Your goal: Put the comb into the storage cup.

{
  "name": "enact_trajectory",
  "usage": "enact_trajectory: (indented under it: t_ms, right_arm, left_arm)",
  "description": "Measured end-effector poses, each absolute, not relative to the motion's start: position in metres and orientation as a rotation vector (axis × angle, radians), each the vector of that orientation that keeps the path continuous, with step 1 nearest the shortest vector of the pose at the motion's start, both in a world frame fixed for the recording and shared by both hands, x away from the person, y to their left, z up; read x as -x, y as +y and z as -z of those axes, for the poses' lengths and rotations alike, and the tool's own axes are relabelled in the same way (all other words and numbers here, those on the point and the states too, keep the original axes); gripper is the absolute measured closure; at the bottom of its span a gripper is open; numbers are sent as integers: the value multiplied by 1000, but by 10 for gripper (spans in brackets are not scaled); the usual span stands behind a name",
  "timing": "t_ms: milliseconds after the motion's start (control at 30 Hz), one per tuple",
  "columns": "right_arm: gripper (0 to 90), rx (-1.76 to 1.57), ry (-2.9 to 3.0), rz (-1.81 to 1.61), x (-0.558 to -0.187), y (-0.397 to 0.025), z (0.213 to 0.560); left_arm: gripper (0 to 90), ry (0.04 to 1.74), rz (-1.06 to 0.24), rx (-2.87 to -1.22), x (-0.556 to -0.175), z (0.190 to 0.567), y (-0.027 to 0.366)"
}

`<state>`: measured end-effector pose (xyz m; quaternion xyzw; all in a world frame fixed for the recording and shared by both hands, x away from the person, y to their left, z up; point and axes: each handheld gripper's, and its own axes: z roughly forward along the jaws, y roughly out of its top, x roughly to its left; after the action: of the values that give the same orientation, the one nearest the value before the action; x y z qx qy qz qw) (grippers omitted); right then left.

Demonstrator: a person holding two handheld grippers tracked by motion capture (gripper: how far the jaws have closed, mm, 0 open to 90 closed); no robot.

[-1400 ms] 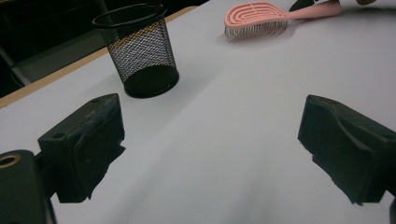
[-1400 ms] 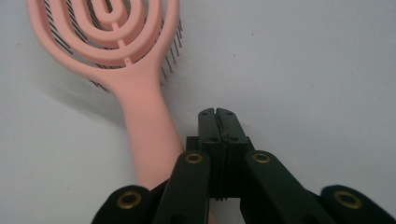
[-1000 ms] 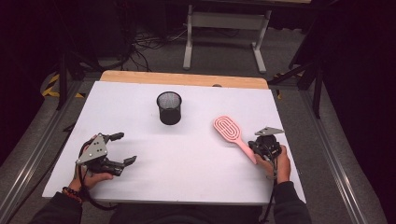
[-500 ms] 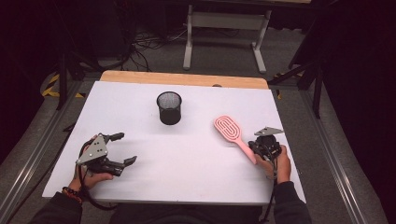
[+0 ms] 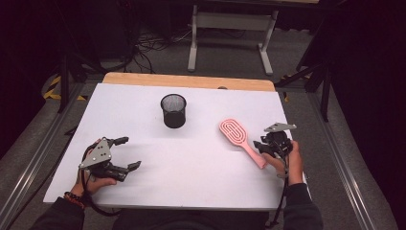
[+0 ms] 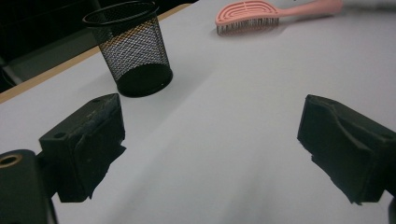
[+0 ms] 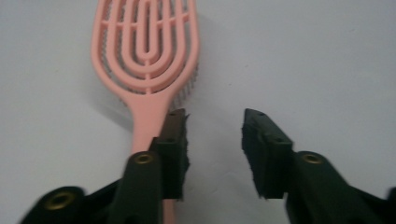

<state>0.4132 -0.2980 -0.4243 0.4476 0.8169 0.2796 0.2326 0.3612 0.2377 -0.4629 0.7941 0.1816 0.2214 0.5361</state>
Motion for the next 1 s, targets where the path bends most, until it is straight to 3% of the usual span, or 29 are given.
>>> enact_trajectory:
  t_ms: [167,467,533,833,1000]
  right_arm:
    - [269,-1238,2313,-705,-424,-286,421]
    - [148,-1264,2427,-588,-442,-275,425]
    - [162,-1262,2446,-573,-445,-273,427]
    - [372,-1193,2549,-459,-454,-259,436]
    - [550,-1185,2578,-498,-456,-257,437]
  left_arm:
    - [81,436,-524,-1891,-361,463,237]
    - [78,432,-521,-1910,-362,464,236]
    - [78,436,-519,-1906,-362,465,236]
    - [78,434,-514,-1914,-363,466,235]
    - [78,433,-510,-1916,-363,466,235]
